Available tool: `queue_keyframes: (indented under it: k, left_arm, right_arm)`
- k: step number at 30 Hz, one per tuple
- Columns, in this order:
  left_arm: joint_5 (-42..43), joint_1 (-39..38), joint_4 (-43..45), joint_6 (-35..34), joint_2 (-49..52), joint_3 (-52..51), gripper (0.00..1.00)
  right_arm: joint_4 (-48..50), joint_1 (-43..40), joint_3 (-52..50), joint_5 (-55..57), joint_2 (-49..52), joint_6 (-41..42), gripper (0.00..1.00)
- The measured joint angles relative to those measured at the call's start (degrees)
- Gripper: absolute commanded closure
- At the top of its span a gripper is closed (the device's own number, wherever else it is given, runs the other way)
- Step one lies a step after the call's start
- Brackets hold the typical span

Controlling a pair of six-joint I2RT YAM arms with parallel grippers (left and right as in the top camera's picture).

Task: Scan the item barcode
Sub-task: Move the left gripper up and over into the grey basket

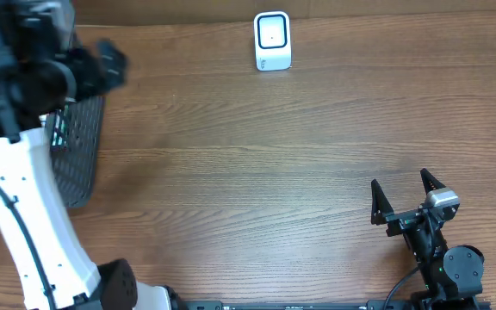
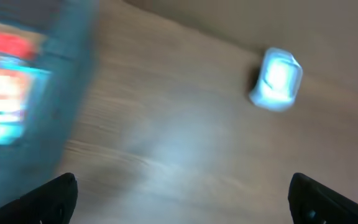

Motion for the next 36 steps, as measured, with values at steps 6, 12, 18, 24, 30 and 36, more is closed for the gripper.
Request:
queue_keyframes:
  k: [6, 12, 18, 24, 30, 36]
  left_arm:
    - [-1.49, 12.02, 4.94, -1.64, 1.11, 0.07, 0.00]
    - [-4.20, 17.27, 6.95, -1.62, 1.36, 0.17, 0.00]
    - [-7.80, 17.59, 6.88, -1.16, 4.28, 0.28, 0.00]
    - [-9.68, 17.59, 5.68, 1.70, 9.22, 0.28, 0.00]
    - [-10.32, 17.59, 4.74, 3.56, 12.02, 0.28, 0.00]
    - [-10.34, 17.59, 4.55, 4.87, 14.25, 0.28, 0.00]
  right_arm:
    - [0.04, 0.02, 0.00, -0.02, 0.00, -0.02, 0.00]
    - [0.04, 0.00, 0.00, -0.04, 0.00, -0.04, 0.00]
    - [0.04, 0.02, 0.00, -0.04, 0.00, -0.02, 0.00]
    - [0.04, 0.02, 0.00, 0.00, 0.00, -0.02, 0.00]
    - [0.00, 0.02, 0.00, -0.02, 0.00, -0.02, 0.00]
    - [0.00, 0.02, 0.00, -0.04, 0.00, -0.02, 0.00]
